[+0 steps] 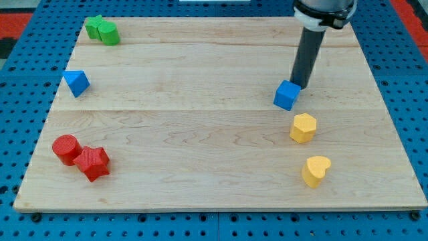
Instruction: Move the triangle to the bottom right the green circle
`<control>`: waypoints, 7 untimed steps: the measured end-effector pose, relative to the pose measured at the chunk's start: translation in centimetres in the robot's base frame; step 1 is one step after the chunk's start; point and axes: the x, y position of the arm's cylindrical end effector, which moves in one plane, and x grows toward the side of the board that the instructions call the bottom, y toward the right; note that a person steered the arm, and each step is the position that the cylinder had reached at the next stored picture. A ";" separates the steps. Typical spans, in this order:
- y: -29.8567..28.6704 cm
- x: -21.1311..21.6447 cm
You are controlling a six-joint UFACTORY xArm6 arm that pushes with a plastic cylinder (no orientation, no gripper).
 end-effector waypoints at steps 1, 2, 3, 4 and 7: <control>-6.6 -4.7; -17.9 -0.7; -27.5 5.6; -39.3 6.0; -39.2 -0.3</control>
